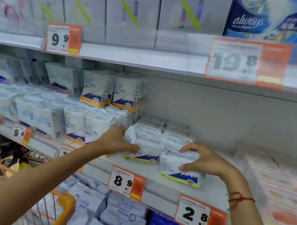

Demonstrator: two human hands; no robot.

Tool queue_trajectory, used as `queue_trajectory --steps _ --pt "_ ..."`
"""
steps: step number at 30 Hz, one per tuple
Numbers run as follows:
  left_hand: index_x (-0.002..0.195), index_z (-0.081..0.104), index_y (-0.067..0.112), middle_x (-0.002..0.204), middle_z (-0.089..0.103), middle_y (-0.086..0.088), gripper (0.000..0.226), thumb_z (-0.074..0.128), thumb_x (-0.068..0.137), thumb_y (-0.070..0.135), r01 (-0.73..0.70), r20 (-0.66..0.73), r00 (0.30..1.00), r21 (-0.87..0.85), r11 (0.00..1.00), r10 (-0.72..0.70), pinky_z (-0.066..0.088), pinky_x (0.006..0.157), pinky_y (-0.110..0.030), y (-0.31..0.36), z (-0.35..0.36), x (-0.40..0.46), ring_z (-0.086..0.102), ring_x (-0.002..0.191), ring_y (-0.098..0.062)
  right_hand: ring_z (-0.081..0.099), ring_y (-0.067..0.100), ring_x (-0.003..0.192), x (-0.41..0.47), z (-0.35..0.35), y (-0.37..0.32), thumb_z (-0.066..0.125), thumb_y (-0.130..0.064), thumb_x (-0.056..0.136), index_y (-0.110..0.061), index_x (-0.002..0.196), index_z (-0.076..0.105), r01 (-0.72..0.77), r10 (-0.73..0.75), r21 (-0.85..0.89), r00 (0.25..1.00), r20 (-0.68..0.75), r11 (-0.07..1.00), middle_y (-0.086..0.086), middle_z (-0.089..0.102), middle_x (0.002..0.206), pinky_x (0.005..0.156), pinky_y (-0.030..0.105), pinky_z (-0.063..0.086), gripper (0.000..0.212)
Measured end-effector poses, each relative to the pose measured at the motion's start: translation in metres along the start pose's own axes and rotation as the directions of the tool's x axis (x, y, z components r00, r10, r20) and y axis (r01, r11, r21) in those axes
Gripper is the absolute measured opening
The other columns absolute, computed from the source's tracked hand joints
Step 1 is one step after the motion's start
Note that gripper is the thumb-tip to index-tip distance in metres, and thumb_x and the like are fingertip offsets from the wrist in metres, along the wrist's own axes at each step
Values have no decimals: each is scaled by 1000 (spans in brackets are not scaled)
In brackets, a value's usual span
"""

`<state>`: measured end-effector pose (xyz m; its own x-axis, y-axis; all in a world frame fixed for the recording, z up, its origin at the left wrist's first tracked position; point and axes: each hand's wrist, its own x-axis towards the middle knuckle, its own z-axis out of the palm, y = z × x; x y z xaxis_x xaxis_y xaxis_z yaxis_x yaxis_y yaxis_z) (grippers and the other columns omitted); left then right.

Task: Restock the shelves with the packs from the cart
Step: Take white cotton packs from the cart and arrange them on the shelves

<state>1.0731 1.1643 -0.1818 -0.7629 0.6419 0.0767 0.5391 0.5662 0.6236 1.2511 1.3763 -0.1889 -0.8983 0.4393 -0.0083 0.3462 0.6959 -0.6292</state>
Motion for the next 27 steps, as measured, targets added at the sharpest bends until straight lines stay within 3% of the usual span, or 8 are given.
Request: queue_trajectory --steps 2,4,7,9,12,17,22,27 --pt "96 54 16 88 60 0 41 81 69 30 7 43 999 21 1000 -8 44 63 -27 -6 8 10 57 82 -16 42 4 119 0 3 7 84 -23 68 -31 107 62 9 -9 11 1000 16 1000 -10 50 130 93 18 30 46" --pt "126 48 14 116 61 -5 67 82 68 24 -39 38 999 123 992 34 48 83 -30 -14 12 17 58 105 -22 42 5 121 2 4 11 84 -23 67 -35 105 63 16 -16 33 1000 9 999 -10 50 129 97 20 32 45" --pt "148 25 26 146 37 0 98 80 68 15 -258 3 963 317 913 271 39 101 -33 -18 11 18 38 132 -21 31 13 131 3 7 11 83 -30 67 -45 103 62 9 -10 -7 1000 -14 1000 -7 44 130 109 29 29 44" --pt "143 34 33 147 36 7 81 76 75 18 -370 66 921 454 810 384 38 103 -32 -17 10 19 37 134 -17 25 16 129 2 7 7 80 -29 72 -40 114 60 -5 3 -83 1000 -21 997 -4 35 124 105 27 24 48" --pt "133 47 35 139 47 13 53 65 86 18 -391 128 910 576 718 394 42 97 -31 -18 9 21 45 128 -13 25 16 125 2 8 -3 79 -30 73 -36 121 58 7 -13 -159 999 -36 987 -2 35 118 97 23 24 53" --pt "122 49 27 122 63 7 50 54 83 -2 -386 105 864 767 513 493 49 77 -32 -21 9 24 60 108 -18 36 17 119 10 21 -11 80 -32 71 -34 118 61 8 -35 -209 992 -123 978 -1 45 114 96 30 37 50" --pt "125 47 28 123 63 6 40 63 88 25 -399 100 865 731 554 491 51 80 -35 -24 15 30 62 107 -20 45 21 116 19 31 -13 83 -33 67 -37 111 65 -13 -37 -212 972 -233 977 -4 49 108 95 36 44 48" --pt "127 46 28 125 62 5 43 64 87 26 -371 64 882 707 603 467 50 83 -34 -24 18 40 60 110 -21 44 20 116 23 37 -11 81 -30 72 -35 115 64 -7 -56 -208 953 -296 978 -4 48 108 92 36 44 47"
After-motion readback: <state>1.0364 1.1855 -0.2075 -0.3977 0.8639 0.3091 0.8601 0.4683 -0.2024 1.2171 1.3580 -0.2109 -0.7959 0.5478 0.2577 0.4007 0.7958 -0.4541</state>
